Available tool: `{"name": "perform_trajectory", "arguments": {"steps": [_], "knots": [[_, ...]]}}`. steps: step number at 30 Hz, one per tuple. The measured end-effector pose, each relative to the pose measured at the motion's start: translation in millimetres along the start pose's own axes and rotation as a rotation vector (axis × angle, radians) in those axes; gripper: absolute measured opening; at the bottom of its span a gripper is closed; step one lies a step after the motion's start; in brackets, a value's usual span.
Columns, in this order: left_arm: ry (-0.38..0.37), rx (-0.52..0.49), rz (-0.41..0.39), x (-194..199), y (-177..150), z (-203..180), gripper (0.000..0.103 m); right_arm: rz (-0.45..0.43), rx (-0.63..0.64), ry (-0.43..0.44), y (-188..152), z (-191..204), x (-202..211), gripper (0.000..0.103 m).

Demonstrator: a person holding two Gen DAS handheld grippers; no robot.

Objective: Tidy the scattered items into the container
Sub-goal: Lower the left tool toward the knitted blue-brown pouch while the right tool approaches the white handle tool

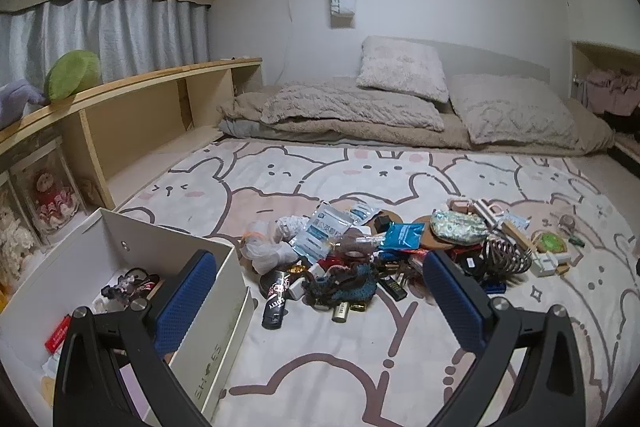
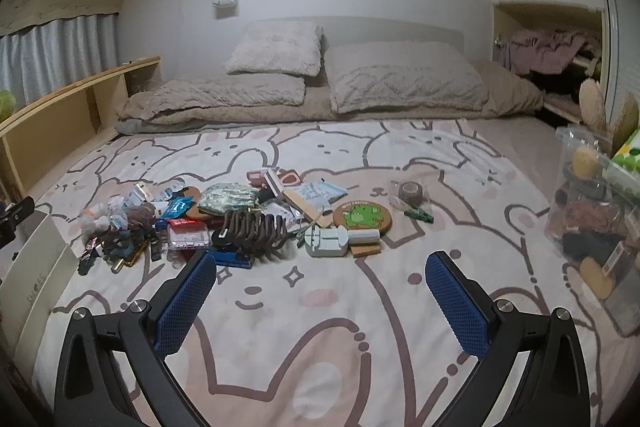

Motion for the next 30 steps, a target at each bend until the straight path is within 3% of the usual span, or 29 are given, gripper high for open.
{"name": "perform_trajectory", "arguments": {"steps": [17,30], "knots": [[-0.084,-0.049,0.200,-63,-18,-29,0.103,0.129,-0.057,0.060,-14,-20,-46,0.103],[-0.044,-0.060,0.227,-120,-29,-39,0.103,0.199,-0.119,-0.003,-29,-48,-100,0.103]]}}
Point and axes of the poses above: each gripper's, at about its wrist camera, not at the fingertips, and x roughly against the way its jaws point, z to its left, y to its top, the point moved 4 cm from there along -x, roughly the way its jaws point, and after that the axes turned 4 degrees about y, right-handed, at the moved point
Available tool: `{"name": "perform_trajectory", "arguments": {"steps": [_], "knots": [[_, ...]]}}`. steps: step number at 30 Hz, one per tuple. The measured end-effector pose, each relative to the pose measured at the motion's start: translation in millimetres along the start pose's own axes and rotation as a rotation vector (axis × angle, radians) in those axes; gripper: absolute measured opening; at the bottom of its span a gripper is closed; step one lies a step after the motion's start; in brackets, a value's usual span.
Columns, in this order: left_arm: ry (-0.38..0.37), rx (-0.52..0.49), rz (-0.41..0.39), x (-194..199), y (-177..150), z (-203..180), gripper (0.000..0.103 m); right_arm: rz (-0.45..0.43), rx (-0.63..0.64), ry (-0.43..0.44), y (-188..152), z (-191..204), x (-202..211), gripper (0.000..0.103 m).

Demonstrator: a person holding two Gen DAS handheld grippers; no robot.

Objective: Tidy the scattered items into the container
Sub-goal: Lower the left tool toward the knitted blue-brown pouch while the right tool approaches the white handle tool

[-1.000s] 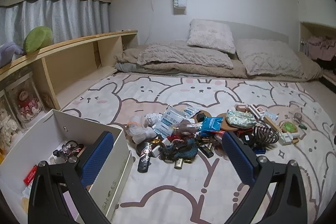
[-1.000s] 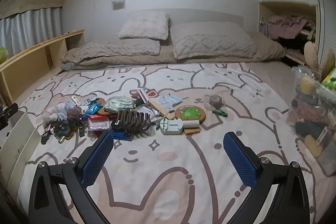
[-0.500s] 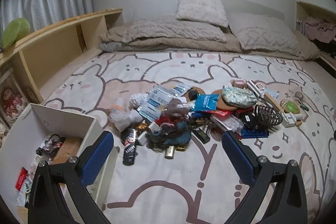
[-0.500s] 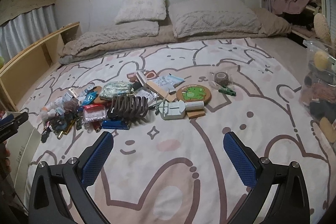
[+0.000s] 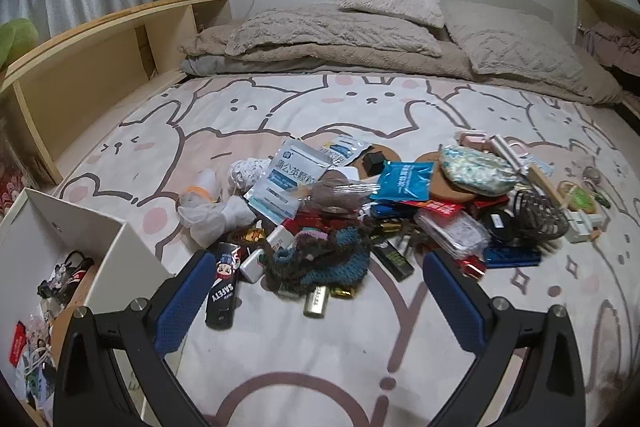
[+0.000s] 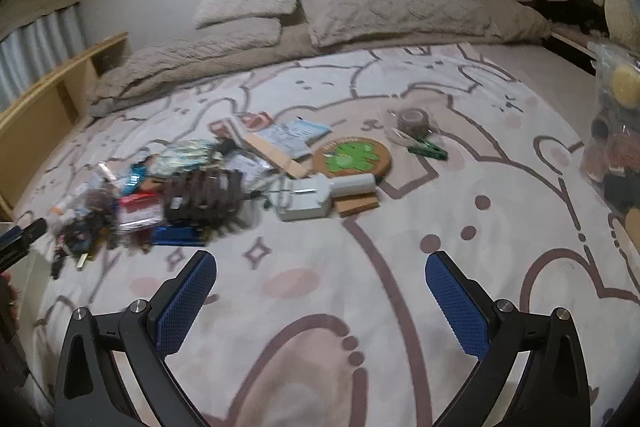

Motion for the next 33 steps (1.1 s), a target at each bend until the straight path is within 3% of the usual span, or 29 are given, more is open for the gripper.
{"name": "perform_trajectory", "arguments": {"steps": [7,18,26,33], "knots": [[-0.013,0.006,0.041,-28,0,-5,0.103,0.093,-0.016,-0.037,-7,-16,-42,0.103],[0.012,-0.049,0.121,-70,-12,-16,0.103,0.160,0.032,-0.089,-6,-27,-90,0.103],[-0.019,0.026,0.191,-95,-17,-3,0.103,0.187,0.061,-0.069,4,-18,-109,0.103],[-0.047,0.090,0.216,-108,-20,0,0.103,0.157,0.060,-0.065,18,-10,-119,0.103]]}}
Point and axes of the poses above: each gripper's, at about its wrist camera, not at the fingertips, and x roughly against the way its jaws point, z to its left, y to its top, the point moved 4 cm from there along -x, roughly the way its jaws point, and after that the axes turned 4 degrees about y, right-handed, at the moved point
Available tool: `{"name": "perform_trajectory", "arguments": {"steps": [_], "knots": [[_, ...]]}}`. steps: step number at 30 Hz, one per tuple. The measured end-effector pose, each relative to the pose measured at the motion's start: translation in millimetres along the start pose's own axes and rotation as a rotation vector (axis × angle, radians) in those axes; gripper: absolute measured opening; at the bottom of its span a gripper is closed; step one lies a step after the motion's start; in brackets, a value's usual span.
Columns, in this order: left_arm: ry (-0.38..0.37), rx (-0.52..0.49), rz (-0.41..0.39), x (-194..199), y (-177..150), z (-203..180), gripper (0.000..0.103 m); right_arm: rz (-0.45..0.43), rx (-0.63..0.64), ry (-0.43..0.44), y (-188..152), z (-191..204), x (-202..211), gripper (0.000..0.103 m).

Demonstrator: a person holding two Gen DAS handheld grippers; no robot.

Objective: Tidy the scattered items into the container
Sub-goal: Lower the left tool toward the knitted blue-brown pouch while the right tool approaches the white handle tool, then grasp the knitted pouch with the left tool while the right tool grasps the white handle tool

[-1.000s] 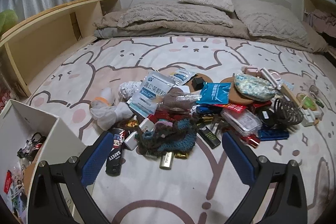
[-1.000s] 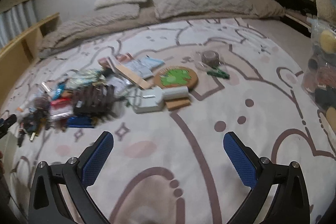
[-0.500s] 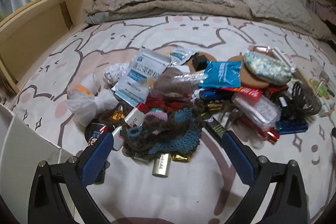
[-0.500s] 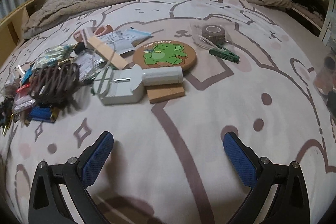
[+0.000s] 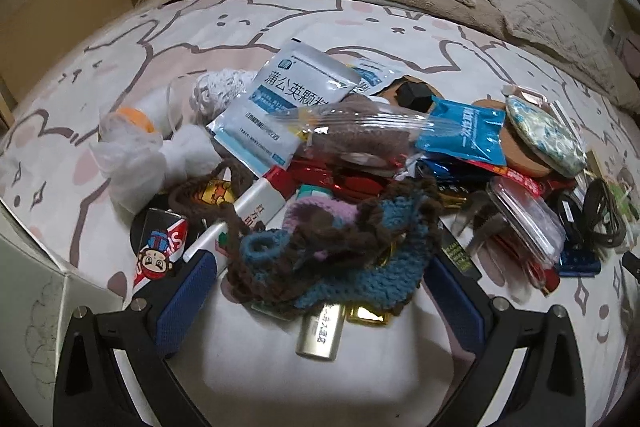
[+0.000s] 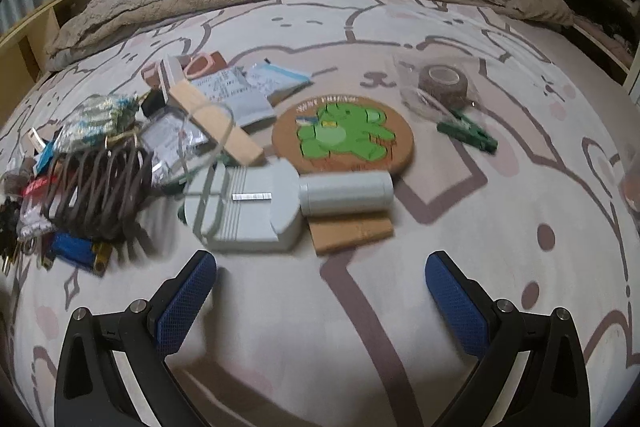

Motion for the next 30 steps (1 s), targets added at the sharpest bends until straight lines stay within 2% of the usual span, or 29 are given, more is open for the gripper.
{"name": "perform_trajectory", "arguments": {"steps": [4,6,7,9,11,13,15,18,21,24,30], "knots": [[-0.004,-0.011,-0.006,-1,2,-4,0.103,-0.016,-0.033,0.029,9,2,-1,0.103],[0.010,-0.025,-0.023,0,2,-7,0.098,-0.026,-0.032,0.034,14,5,-1,0.103],[0.014,-0.032,-0.028,1,3,-9,0.095,-0.033,-0.027,0.031,17,7,-1,0.103],[0.009,-0.040,-0.029,1,3,-12,0.081,-0.045,-0.016,0.026,21,11,-1,0.103],[0.013,-0.051,-0.033,2,3,-13,0.076,-0.050,-0.004,0.024,22,15,-2,0.103],[0.011,-0.052,-0.035,3,3,-14,0.068,-0.051,0.017,0.012,22,19,-4,0.103],[0.014,-0.049,-0.038,4,5,-13,0.054,-0.052,0.023,0.006,23,19,-5,0.103],[0.009,-0.048,-0.041,5,6,-12,0.042,-0.055,0.011,0.010,24,17,-5,0.103],[-0.001,-0.046,-0.041,7,7,-11,0.034,-0.063,0.002,-0.002,26,14,-7,0.103],[-0.015,-0.044,-0.042,10,8,-10,0.027,-0.064,-0.013,0.003,28,12,-10,0.103],[-0.022,-0.052,-0.047,15,8,-12,0.025,-0.069,-0.037,0.027,30,7,-14,0.103]]}}
Point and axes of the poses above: each gripper's, at about its wrist camera, not at the fingertips, and x roughly against the way its jaws point, z to its left, y to its top, the point moved 4 cm from there along -x, roughly the way its jaws point, and after that the axes turned 4 degrees about y, right-handed, at the moved point
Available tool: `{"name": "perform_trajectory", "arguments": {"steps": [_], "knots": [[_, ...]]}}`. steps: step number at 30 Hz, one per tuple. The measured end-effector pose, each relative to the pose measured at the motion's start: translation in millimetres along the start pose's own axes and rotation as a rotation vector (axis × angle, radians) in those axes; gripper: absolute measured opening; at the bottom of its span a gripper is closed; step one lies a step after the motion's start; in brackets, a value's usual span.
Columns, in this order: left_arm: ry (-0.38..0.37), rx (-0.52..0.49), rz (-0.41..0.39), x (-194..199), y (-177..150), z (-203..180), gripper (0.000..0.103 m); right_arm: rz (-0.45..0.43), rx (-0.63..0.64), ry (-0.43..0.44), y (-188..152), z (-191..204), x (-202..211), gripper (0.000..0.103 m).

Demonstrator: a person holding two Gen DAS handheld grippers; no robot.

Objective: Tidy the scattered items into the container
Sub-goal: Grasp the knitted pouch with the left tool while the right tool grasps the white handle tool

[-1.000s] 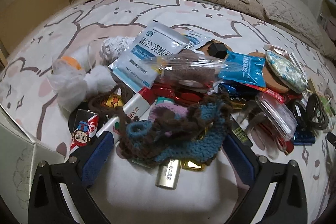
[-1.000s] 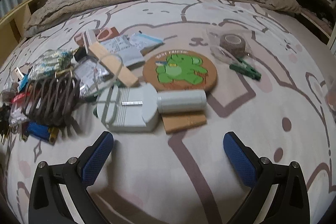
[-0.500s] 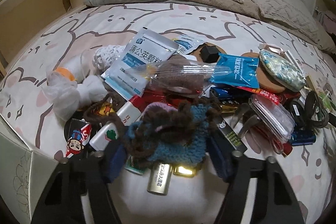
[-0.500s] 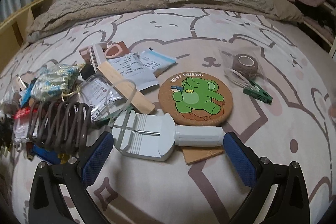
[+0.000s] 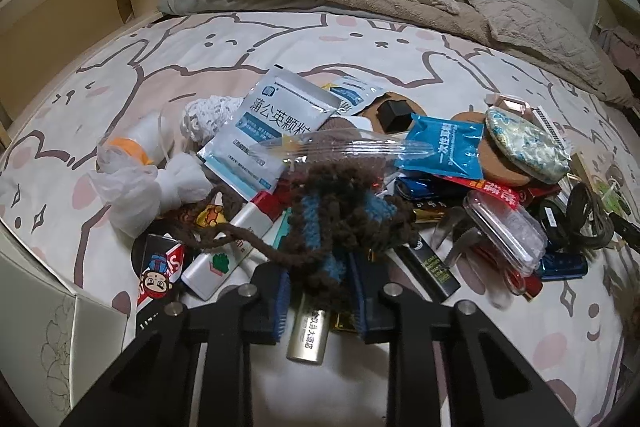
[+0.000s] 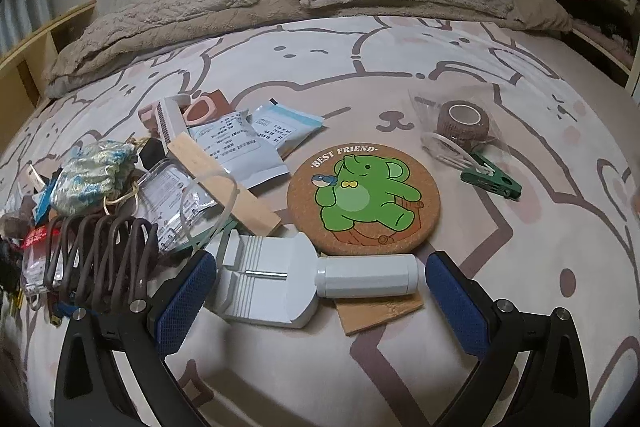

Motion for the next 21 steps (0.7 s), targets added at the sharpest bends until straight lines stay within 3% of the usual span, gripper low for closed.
{"name": "perform_trajectory", "arguments": {"steps": [8,12,21], "knots": [[-0.017,-0.006,0.001,9,0,-5,0.024,0.001,-0.056,0.074,1,-10,-6,0.103],[-0.032,0.020,0.033,11,-4,-8,0.024,-0.010,-0.039,0.049,0,-8,-3,0.103],[-0.047,-0.024,0.014,19,-6,-24,0.024,-0.012,-0.001,0.042,-4,-2,4,0.099]]}}
Point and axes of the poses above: each gripper's, at about its wrist camera, not at the fingertips, and x roughly against the way its jaws point, z to its left, y to its top, the point moved 4 cm from there along -x, roughly the way its jaws point, and after that the axes turned 4 degrees about y, right-handed, at the moved point
